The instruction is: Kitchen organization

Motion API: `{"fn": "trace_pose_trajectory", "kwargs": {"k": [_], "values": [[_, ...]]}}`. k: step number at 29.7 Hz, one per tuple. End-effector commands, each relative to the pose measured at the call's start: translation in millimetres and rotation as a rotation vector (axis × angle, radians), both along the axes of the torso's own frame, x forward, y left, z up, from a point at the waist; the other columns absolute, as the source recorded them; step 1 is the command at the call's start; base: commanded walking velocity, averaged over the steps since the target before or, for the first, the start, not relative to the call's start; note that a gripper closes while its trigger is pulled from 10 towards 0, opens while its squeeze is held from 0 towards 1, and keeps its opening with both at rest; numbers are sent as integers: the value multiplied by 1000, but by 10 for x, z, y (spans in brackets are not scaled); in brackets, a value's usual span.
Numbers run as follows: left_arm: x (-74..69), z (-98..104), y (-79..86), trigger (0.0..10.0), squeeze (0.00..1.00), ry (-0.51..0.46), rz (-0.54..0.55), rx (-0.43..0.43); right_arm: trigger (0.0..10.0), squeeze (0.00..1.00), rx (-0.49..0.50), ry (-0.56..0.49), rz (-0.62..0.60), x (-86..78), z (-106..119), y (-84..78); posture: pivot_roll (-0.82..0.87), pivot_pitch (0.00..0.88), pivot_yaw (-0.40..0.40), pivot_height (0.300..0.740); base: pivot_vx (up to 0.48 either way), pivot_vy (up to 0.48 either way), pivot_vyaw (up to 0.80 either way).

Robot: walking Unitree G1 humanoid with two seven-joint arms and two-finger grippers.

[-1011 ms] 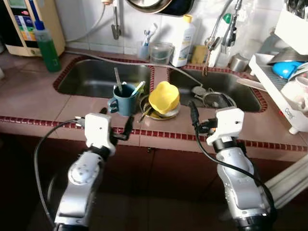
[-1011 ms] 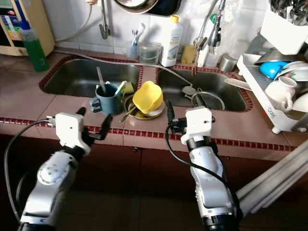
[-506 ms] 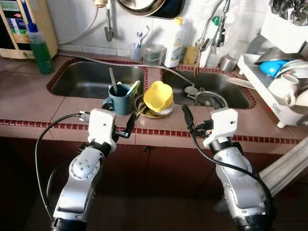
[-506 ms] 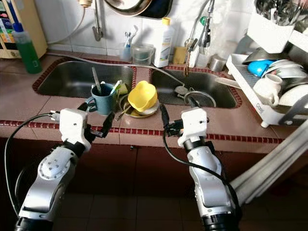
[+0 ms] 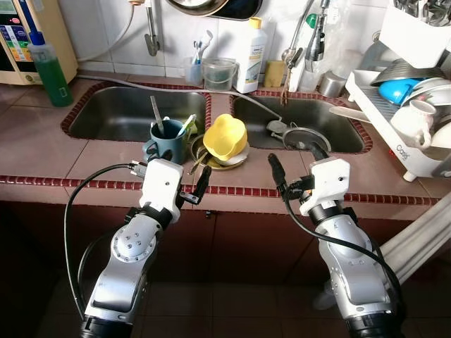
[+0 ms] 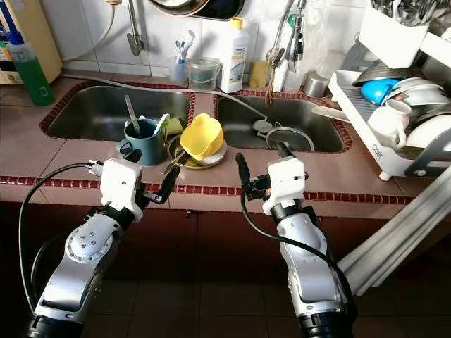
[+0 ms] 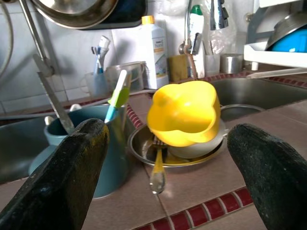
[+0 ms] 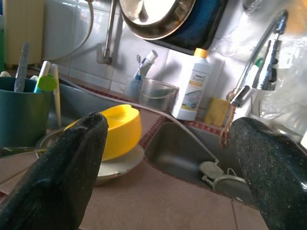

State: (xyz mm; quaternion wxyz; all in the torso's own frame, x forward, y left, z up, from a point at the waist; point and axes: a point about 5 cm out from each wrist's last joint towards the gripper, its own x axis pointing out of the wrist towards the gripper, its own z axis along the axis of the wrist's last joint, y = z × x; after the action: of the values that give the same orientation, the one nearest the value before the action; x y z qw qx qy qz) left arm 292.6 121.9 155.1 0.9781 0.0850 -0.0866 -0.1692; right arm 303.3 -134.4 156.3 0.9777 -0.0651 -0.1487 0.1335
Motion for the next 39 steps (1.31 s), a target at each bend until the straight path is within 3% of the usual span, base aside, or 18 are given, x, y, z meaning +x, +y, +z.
{"fn": "trace_pose_trajectory", "kwargs": {"k": [1, 4, 14, 25, 39], "values": [[-4, 50, -34, 10000, 0, -20, -18, -1, 10000, 0, -8, 0, -5, -3, 3, -12, -126, 0, -46, 740, 0, -296, 0], [3, 54, -46, 10000, 0, -9, -23, -55, 10000, 0, -9, -1, -7, -4, 3, -15, -130, 0, -45, 740, 0, 0, 0], [16, 60, -77, 10000, 0, -22, -31, -29, 10000, 0, -12, 6, -25, -7, -16, -41, -133, 0, -43, 740, 0, 0, 0], [127, 94, -196, 10000, 0, -38, -67, -23, 10000, 0, -3, 3, -5, 41, 14, 22, -131, 0, -44, 740, 0, 0, 0], [49, -3, -101, 10000, 0, -51, -69, -24, 10000, 0, -7, -4, 42, -63, -75, 2, -141, 0, -47, 740, 0, 0, 0]]}}
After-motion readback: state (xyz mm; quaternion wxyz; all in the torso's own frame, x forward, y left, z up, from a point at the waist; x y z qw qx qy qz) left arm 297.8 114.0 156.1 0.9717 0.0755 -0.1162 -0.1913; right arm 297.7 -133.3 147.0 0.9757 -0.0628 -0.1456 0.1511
